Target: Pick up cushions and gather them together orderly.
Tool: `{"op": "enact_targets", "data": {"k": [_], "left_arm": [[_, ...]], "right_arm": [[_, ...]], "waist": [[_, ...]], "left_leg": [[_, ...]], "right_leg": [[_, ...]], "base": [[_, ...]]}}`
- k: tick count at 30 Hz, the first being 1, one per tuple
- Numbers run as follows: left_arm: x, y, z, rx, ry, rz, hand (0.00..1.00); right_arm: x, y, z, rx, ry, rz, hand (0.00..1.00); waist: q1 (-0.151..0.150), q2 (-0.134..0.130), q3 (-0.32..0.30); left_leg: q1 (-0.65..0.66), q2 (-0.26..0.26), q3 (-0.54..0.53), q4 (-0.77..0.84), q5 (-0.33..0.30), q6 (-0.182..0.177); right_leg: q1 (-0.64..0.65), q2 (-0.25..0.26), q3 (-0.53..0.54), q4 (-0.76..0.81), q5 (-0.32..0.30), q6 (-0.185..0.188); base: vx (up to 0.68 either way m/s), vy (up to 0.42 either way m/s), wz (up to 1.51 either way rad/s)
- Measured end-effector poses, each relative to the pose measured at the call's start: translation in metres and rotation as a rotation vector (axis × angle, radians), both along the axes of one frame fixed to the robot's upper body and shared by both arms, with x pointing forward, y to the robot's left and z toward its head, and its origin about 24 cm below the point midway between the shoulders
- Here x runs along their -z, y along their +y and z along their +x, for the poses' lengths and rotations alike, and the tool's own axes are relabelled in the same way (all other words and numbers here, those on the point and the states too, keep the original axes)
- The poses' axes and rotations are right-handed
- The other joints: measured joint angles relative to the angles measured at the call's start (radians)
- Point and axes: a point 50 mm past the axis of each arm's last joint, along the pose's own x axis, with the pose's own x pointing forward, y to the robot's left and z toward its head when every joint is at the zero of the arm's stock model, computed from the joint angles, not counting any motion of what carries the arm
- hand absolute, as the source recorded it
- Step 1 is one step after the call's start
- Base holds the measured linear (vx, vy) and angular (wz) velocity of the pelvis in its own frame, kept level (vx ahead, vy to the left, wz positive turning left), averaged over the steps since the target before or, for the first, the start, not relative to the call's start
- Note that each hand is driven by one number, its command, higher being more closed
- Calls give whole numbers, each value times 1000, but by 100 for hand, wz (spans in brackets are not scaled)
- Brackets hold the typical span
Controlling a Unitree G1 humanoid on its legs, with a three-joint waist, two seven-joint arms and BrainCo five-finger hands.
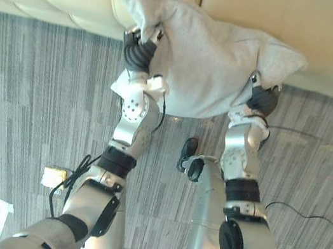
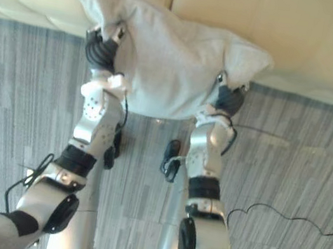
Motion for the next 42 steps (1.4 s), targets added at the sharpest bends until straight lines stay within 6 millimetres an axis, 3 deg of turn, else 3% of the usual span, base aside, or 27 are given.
{"op": "enact_targets", "data": {"k": [1, 4, 6, 8, 12, 15, 18, 19, 20, 21, 22, 24, 26, 27, 28, 29, 31, 32, 34, 35, 36, 38, 40, 42], "left_arm": [[12, 0, -7, 7, 21, -2, 100], [31, -2, -26, 34, 43, -2, 100], [54, 3, -43, 31, 91, -15, 100], [66, 8, -53, 28, 117, -22, 100], [90, 17, -77, 15, 184, -30, 100], [103, 18, -88, 35, 222, -10, 100], [117, 22, -96, 46, 278, 25, 100], [123, 23, -98, 61, 299, 54, 100], [131, 23, -98, 78, 334, 91, 100], [135, 24, -99, 81, 352, 106, 100], [142, 27, -99, 83, 387, 132, 100], [148, 29, -100, 88, 416, 155, 100], [151, 28, -100, 110, 421, 170, 100], [152, 27, -100, 124, 423, 176, 100], [156, 24, -101, 138, 441, 182, 100], [159, 21, -101, 150, 460, 178, 100], [165, 18, -101, 179, 482, 196, 100], [169, 12, -103, 203, 497, 183, 100], [168, 7, -103, 220, 494, 151, 100], [167, 4, -103, 222, 488, 139, 100], [165, 3, -103, 224, 476, 128, 100], [163, 0, -103, 228, 468, 117, 100], [161, -3, -103, 235, 462, 105, 100], [161, -4, -103, 242, 461, 109, 100]], "right_arm": [[11, 1, -9, 3, 11, 5, 100], [32, -2, -36, 21, 26, -28, 100], [52, 0, -56, 12, 81, -73, 100], [64, 3, -68, -4, 119, -97, 100], [88, 6, -93, -47, 208, -153, 100], [100, 4, -102, -55, 258, -170, 100], [112, 2, -109, -64, 320, -215, 100], [118, 1, -111, -62, 348, -232, 100], [127, -2, -111, -65, 390, -251, 100], [132, -2, -111, -71, 412, -258, 100], [140, -3, -112, -85, 452, -273, 100], [147, -7, -113, -116, 490, -304, 100], [151, -12, -114, -122, 509, -333, 100], [151, -15, -114, -120, 512, -343, 100], [151, -18, -113, -119, 518, -358, 100], [149, -22, -107, -120, 514, -384, 100], [149, -30, -106, -92, 527, -380, 100], [150, -35, -111, -76, 534, -381, 100], [143, -38, -115, -56, 507, -376, 100], [135, -39, -117, -41, 471, -374, 100], [122, -41, -117, -25, 413, -372, 100], [114, -42, -116, -12, 374, -372, 100], [110, -43, -112, 1, 348, -371, 100], [113, -46, -112, 9, 362, -368, 100]], "waist": [[-1, -12, -38], [-3, -19, -54], [-1, -23, -111], [4, -25, -123], [13, -24, -207], [12, -21, -231], [7, -20, -231], [2, -22, -232], [0, -20, -232], [0, -19, -235], [-1, -9, -240], [-2, 0, -244], [-14, -3, -256], [-22, -7, -258], [-28, 2, -261], [-12, 47, -265], [-22, 59, -268], [-38, 73, -276], [-42, 75, -278], [-31, 77, -280], [-7, 79, -283], [3, 79, -289], [7, 81, -296], [6, 80, -297]], "left_leg": [[42, 0, 10, -31, 0, 0], [220, 1, 26, -108, -3, -3], [348, 5, 50, -172, -8, 0], [451, 11, 68, -209, -16, 4], [582, 34, 114, -236, -62, 9], [634, 33, 130, -233, -100, 14], [692, 34, 140, -235, -137, 8], [712, 35, 140, -242, -143, 7], [748, 36, 138, -281, -138, 19], [762, 36, 140, -302, -134, 25], [793, 35, 140, -350, -127, 25], [849, 41, 137, -431, -112, 10], [896, 52, 137, -494, -99, -26], [919, 50, 134, -508, -99, -52], [952, 51, 120, -520, -113, -76], [964, 85, 81, -542, -101, -82], [994, 97, 16, -522, -46, -106], [981, 124, -37, -437, -30, -107], [917, 154, -55, -258, 39, -75], [865, 185, -35, -131, 115, -56], [795, 221, 15, 8, 113, -43], [746, 222, 63, 43, 69, -34], [714, 198, 122, -52, 8, -14], [724, 156, 135, -220, 10, -5]], "right_leg": [[37, -1, 1, -30, 0, 0], [216, 3, -7, -120, 9, 16], [343, 13, -5, -206, 22, 33], [448, 22, 0, -267, 34, 42], [577, 42, 25, -346, 41, 52], [615, 35, 32, -332, 34, 64], [607, 21, 24, -230, 62, 101], [597, 14, 18, -190, 80, 102], [568, 10, 10, -143, 119, 79], [564, 10, 8, -145, 115, 67], [558, 15, 5, -197, 93, 53], [548, 31, 17, -377, 109, 53], [550, 54, 58, -675, 262, 63], [563, 54, 88, -798, 371, 72], [592, 65, 106, -834, 506, 30], [584, 106, 101, -789, 471, 13], [554, 119, 80, -612, 339, -11], [602, 128, 27, -590, 283, -27], [676, 145, -14, -605, 248, -47], [731, 158, -26, -639, 239, -59], [784, 168, -30, -680, 233, -71], [810, 166, -33, -707, 235, -73], [855, 157, -47, -746, 237, -75], [882, 145, -55, -753, 237, -75]], "base": [[124, -10, -6], [121, 18, -5], [116, 47, -19], [121, 71, -21], [112, 84, -29], [95, 68, -21], [67, 44, -16], [131, 2, -9], [106, -14, -8], [153, -38, -19], [174, -39, -24], [316, -91, -29], [370, -161, -3], [442, -245, 18], [441, -237, -13], [372, -223, -24], [336, -226, 17], [392, -248, 73], [362, -234, 63], [348, -217, 35], [262, -146, 18], [205, -80, 11], [210, 6, 19], [157, 86, 16]]}}
